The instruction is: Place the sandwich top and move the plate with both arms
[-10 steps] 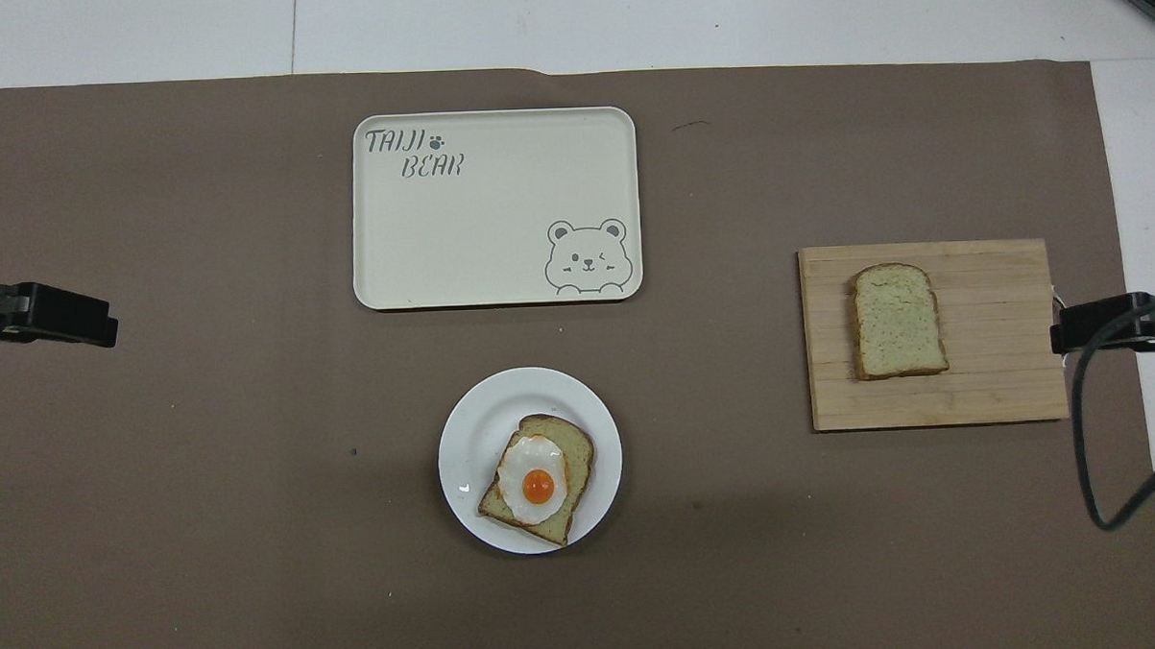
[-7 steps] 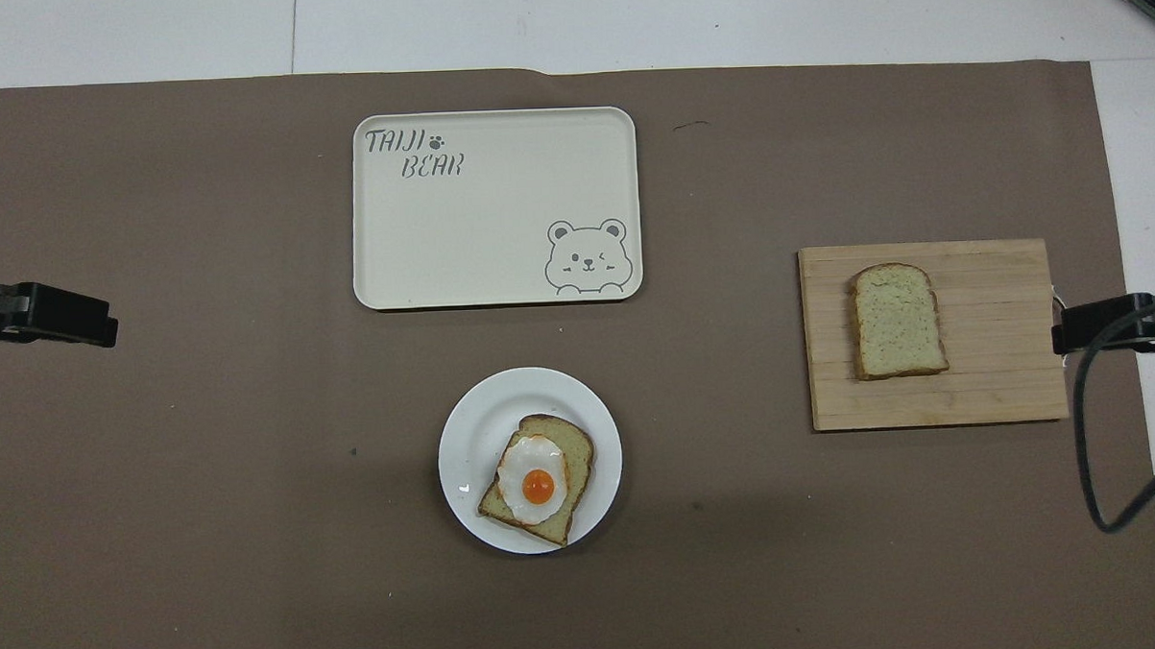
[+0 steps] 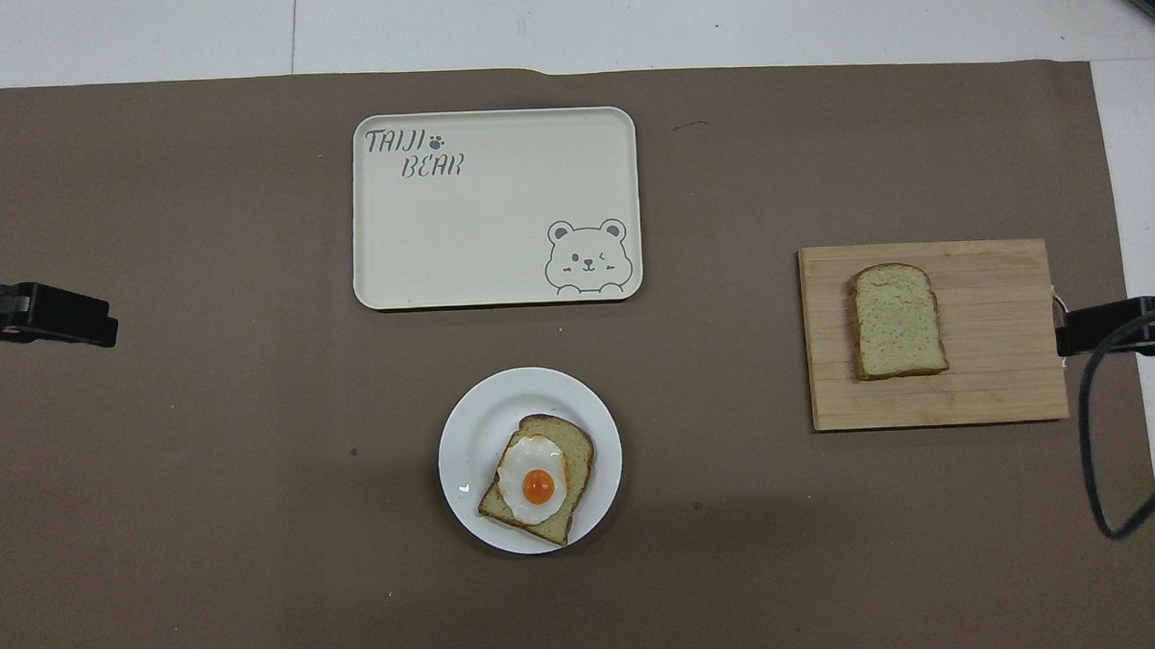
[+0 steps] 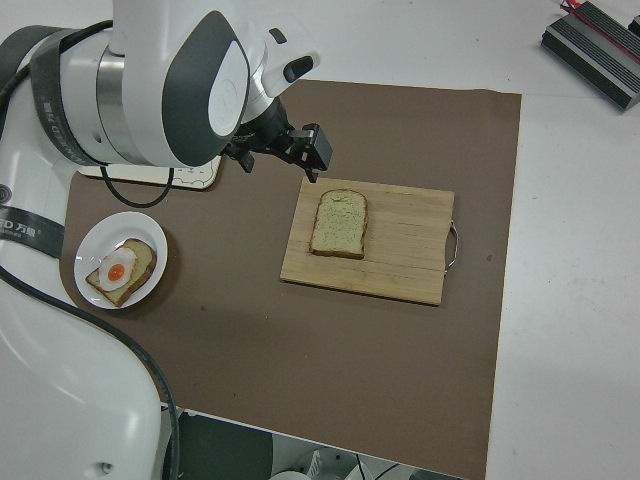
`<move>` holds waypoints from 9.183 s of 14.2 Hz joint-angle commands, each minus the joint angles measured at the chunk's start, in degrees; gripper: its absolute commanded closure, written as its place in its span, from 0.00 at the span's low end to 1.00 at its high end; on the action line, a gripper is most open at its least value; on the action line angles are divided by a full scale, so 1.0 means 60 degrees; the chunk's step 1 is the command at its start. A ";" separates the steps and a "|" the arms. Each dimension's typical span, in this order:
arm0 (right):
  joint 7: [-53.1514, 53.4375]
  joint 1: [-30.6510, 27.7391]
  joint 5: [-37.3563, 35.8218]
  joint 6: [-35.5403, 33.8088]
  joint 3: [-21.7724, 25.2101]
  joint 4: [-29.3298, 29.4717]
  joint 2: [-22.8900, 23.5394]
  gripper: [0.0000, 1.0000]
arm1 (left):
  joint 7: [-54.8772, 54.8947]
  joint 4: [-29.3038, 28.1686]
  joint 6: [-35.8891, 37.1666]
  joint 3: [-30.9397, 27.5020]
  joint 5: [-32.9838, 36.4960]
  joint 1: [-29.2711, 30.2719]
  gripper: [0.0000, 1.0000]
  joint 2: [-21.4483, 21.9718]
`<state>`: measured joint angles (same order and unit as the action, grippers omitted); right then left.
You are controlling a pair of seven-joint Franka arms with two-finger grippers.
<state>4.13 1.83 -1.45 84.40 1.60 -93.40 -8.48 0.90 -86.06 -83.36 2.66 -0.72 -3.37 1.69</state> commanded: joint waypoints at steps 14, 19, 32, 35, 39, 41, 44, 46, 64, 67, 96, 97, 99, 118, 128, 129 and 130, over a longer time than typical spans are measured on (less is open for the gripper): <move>-0.0263 -0.0114 0.0037 -0.0020 -0.0062 -0.0268 -0.0227 0.00 | -0.0034 0.0018 -0.0037 0.0098 0.0033 0.0152 0.00 0.0070; -0.0277 -0.0114 0.0037 -0.0034 -0.0062 -0.0283 -0.0227 0.00 | -0.0034 0.0018 -0.0037 0.0098 0.0033 0.0167 0.00 0.0070; -0.0277 -0.0085 0.0052 -0.0034 -0.0062 -0.0415 -0.0241 0.00 | -0.0034 0.0018 -0.0037 0.0098 0.0033 0.0167 0.00 0.0070; -0.0263 -0.0041 0.0052 -0.0034 -0.0062 -0.0415 -0.0241 0.00 | -0.0034 0.0018 -0.0037 0.0098 0.0033 0.0167 0.00 0.0070; -0.0335 -0.0055 0.0052 -0.0150 -0.0062 -0.0313 -0.0183 0.00 | -0.0034 0.0018 -0.0037 0.0098 0.0033 0.0167 0.00 0.0070; -0.0380 -0.0041 0.0037 -0.0079 -0.0091 -0.0283 -0.0183 0.00 | -0.0034 0.0018 -0.0037 0.0098 0.0033 0.0167 0.00 0.0070; -0.0395 -0.0055 0.0037 -0.0121 -0.0120 -0.0181 -0.0227 0.00 | -0.0034 0.0018 -0.0037 0.0098 0.0033 0.0152 0.00 0.0070; -0.0395 -0.0026 0.0051 -0.0064 -0.0120 -0.0239 -0.0241 0.00 | -0.0034 0.0018 -0.0037 0.0098 0.0033 0.0167 0.00 0.0070; -0.0584 -0.0274 0.0125 0.3157 -0.0076 -0.1953 0.1265 0.00 | -0.0034 0.0018 -0.0037 0.0098 0.0033 0.0167 0.00 0.0070; -0.1053 -0.0508 0.0154 0.3874 -0.0091 -0.1982 0.1880 0.00 | -0.0034 0.0018 -0.0037 0.0098 0.0033 0.0167 0.00 0.0070; -0.4393 -0.1652 0.2674 0.7979 -0.0076 -0.4048 0.3860 0.28 | -0.0034 0.0018 -0.0037 0.0098 0.0033 0.0167 0.00 0.0070; -0.4481 -0.1652 0.2674 0.7979 -0.0076 -0.4048 0.3860 0.46 | -0.0034 0.0018 -0.0037 0.0098 0.0033 0.0167 0.00 0.0070; -0.4496 -0.1652 0.2674 0.7964 -0.0076 -0.4048 0.3860 0.79 | -0.0034 0.0018 -0.0037 0.0098 0.0033 0.0167 0.00 0.0070; -0.4365 -0.1652 0.2659 0.7337 -0.0076 -0.3449 0.3948 1.00 | -0.0034 0.0018 -0.0037 0.0098 0.0033 0.0167 0.00 0.0070; -0.3399 -0.1608 0.2688 0.4628 -0.0135 -0.1853 0.3641 1.00 | -0.0034 0.0018 -0.0037 0.0098 0.0033 0.0152 0.00 0.0070; -0.3223 -0.1594 0.2732 0.4233 -0.0150 -0.1560 0.3640 1.00 | -0.0034 0.0018 -0.0037 0.0098 0.0033 0.0152 0.00 0.0070; -0.3091 -0.1579 0.2950 0.3895 -0.0164 -0.1384 0.3626 1.00 | -0.0034 0.0018 -0.0037 0.0098 0.0033 0.0167 0.00 0.0070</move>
<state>-16.32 -7.23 13.56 111.97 1.26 -104.46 13.72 0.90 -86.06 -83.37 2.66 -0.72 -3.37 1.69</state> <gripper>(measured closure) 0.943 0.000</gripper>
